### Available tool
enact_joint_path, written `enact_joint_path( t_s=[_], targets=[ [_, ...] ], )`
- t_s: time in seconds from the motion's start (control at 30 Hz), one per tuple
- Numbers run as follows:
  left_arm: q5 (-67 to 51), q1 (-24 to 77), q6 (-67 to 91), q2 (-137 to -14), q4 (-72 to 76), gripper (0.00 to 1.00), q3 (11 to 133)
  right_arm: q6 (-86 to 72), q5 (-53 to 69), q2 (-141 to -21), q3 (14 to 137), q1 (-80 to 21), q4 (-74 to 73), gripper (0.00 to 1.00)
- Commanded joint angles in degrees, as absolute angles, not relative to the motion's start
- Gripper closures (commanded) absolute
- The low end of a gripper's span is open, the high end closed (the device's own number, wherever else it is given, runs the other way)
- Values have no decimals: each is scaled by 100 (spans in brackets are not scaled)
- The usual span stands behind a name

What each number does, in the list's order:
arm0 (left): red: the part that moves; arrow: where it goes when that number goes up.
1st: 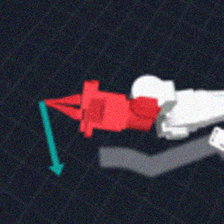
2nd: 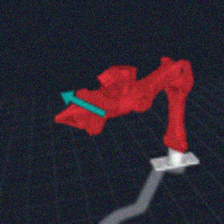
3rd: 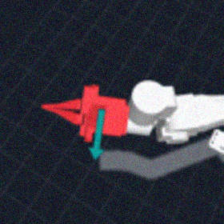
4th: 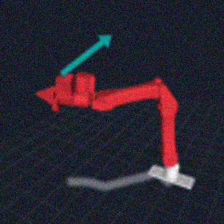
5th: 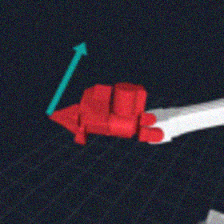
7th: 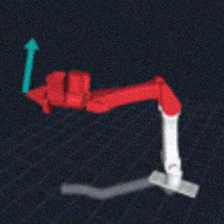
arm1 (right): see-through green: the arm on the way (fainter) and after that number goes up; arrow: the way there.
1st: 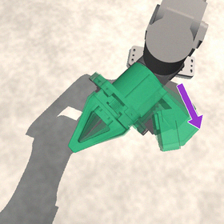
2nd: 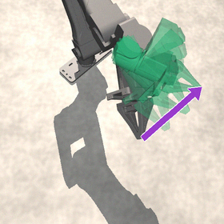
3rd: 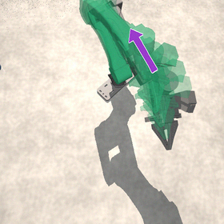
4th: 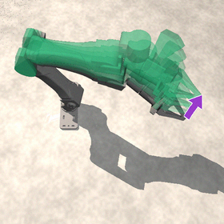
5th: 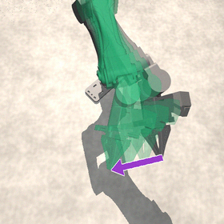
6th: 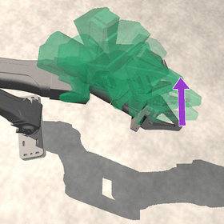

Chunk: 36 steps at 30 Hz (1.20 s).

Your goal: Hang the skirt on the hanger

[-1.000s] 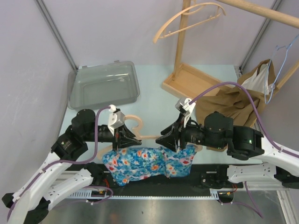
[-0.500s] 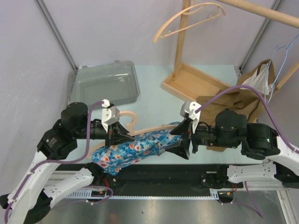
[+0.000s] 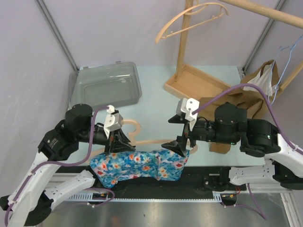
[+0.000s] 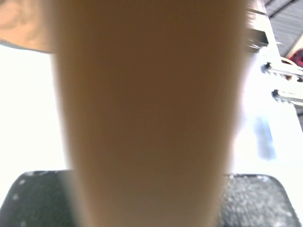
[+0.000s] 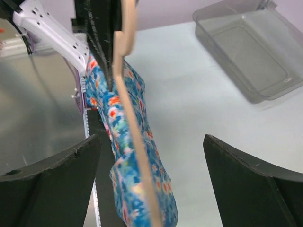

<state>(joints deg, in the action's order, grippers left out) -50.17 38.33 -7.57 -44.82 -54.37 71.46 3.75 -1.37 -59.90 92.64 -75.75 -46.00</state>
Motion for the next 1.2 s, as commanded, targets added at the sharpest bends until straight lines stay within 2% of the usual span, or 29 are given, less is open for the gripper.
enact_joint_path(
  t_s=[0.0, 0.03, 0.2, 0.53, 0.83, 1.03, 1.17],
  targets=[
    [-5880, 3806, -1160, -4500, -5476, 100, 7418, 738, 824, -6328, 9553, -6989, -4939, 7],
    [-5932, 3806, -1178, -4465, -5467, 100, 7409, 712, 1270, -6389, 9606, -6709, -5035, 6],
    [-5880, 3806, -1213, -4368, -5353, 100, 7400, 624, 1941, -6618, 9747, -6469, -5212, 8],
    [-5819, 3806, -1345, -4544, -5511, 100, 7392, 123, 1608, -6241, 9607, -6469, -4685, 11],
    [-5809, 3806, -1274, -4526, -5423, 100, 7462, 26, 2364, -6398, 9642, -6469, -5001, 10],
    [-5801, 3806, -1257, -4456, -5432, 100, 7418, -78, 2602, -6565, 9571, -6512, -5106, 16],
    [-5801, 3806, -1213, -4421, -5353, 100, 7383, -114, 2628, -6644, 9571, -6530, -5159, 24]
  ],
)
